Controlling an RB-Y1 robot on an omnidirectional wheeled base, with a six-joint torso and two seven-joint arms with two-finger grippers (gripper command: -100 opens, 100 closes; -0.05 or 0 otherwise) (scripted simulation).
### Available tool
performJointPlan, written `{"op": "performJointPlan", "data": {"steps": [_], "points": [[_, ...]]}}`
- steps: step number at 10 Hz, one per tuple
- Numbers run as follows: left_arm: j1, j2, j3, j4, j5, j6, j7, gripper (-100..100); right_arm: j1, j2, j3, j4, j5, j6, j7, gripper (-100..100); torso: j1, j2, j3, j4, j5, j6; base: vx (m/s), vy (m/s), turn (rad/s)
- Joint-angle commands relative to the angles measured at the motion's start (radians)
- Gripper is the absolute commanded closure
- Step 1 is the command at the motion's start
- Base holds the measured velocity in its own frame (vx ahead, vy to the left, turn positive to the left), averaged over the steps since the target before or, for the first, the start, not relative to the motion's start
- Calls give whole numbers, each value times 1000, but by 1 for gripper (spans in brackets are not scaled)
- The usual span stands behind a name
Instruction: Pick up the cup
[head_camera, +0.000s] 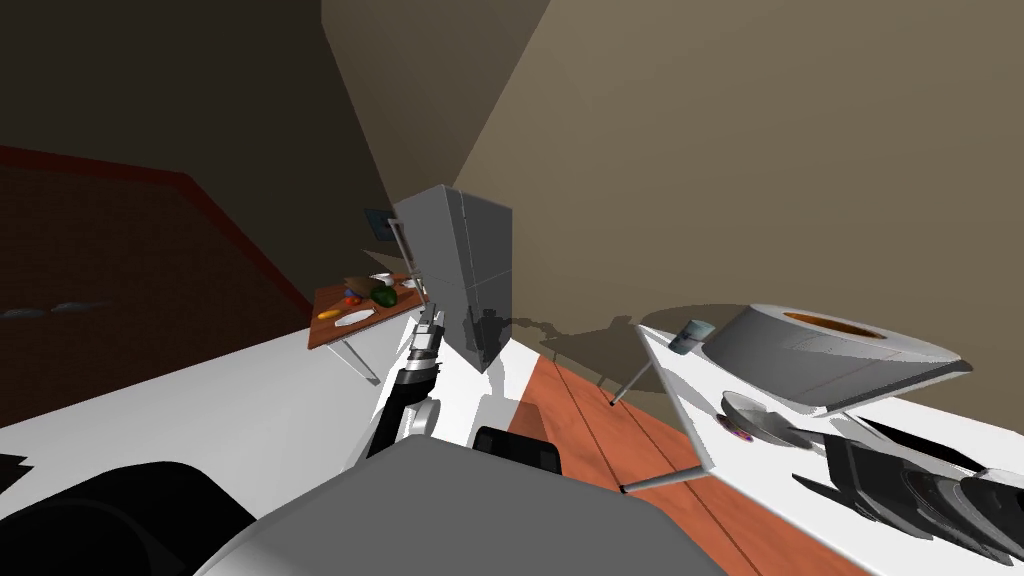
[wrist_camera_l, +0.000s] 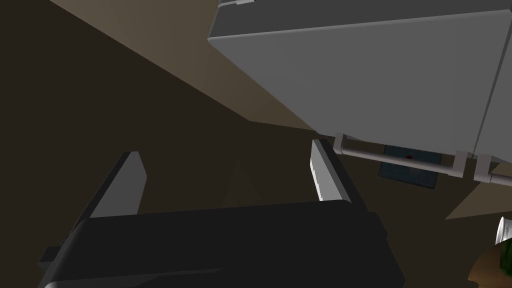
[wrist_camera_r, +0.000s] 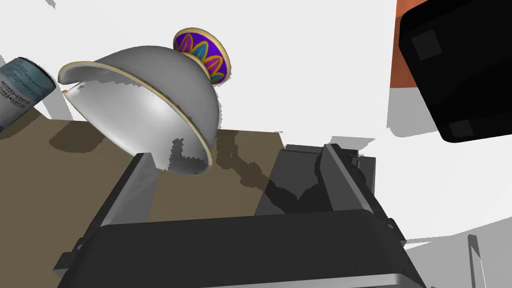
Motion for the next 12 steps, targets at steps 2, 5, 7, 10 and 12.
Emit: {"op": "performJointPlan", "data": {"steps": [2,5,7,10,12], "points": [[0,0,0,0,0,0,0,0,-20,-17,44,46,40,-41,3,-100,-1,3,1,0,0,0,108,17,60],[0,0,0,0,0,0,0,0,-20,-22,56,35,49,-35,-8,0,-2,5,2,1,-1,0,78,7,39],[0,0,0,0,0,0,0,0,-23,25,67,42,62,-10,11,-100,-3,9,5,2,-1,1,38,-14,60],[0,0,0,0,0,0,0,0,-37,21,71,48,70,-20,3,100,-3,11,6,2,-1,1,8,-4,0],[0,0,0,0,0,0,0,0,-37,22,71,48,69,-20,1,100,-3,11,6,2,-1,0,0,0,0]]}}
